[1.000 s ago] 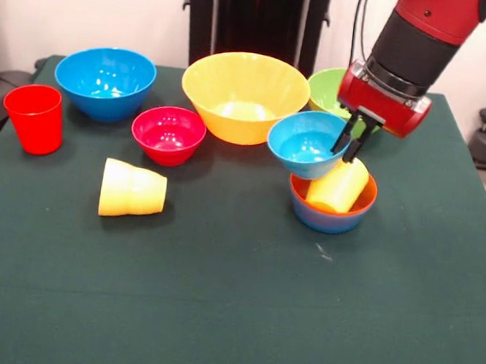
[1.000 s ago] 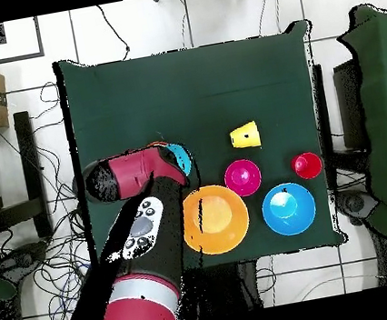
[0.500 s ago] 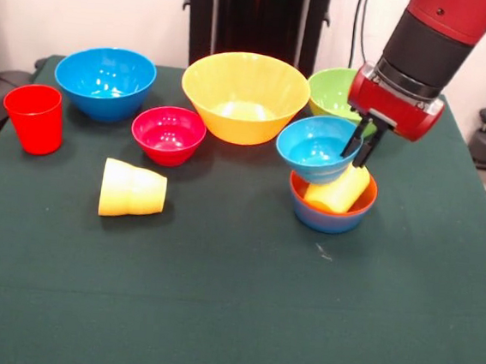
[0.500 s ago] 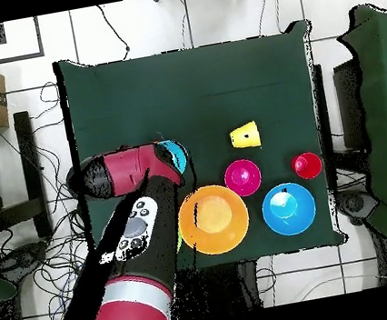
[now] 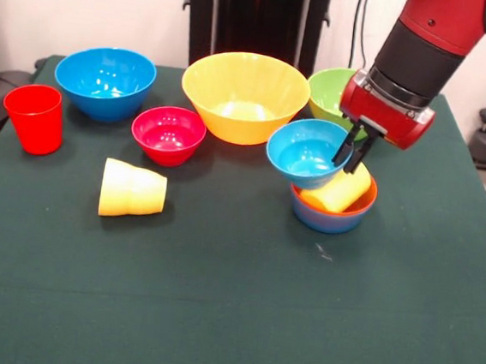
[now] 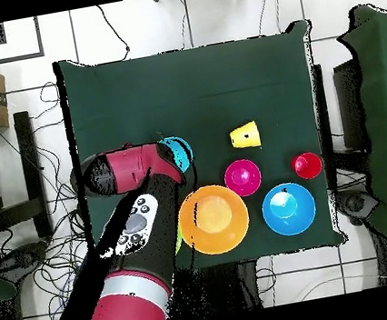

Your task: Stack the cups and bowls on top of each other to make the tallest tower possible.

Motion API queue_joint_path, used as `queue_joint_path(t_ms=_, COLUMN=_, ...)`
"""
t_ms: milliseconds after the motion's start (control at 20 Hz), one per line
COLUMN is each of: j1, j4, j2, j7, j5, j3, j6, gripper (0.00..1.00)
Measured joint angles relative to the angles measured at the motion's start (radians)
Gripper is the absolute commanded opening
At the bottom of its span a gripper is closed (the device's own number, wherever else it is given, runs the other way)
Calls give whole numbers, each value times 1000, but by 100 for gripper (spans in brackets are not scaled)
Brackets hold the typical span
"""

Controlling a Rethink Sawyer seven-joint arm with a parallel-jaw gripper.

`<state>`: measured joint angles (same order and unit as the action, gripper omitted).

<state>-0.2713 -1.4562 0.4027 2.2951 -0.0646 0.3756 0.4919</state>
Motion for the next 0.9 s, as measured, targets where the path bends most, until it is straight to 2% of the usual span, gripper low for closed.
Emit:
queue_joint_path(t_ms=250, j1=-11, j4=8, j2=-14, j7=0, j5=-13, j3=18, j6=-2, gripper=0)
queue_joint_path(t_ms=900, j1=-103, j4=18, j2=-46, j7=0, j5=-98, j3=88, j6=-2, gripper=0)
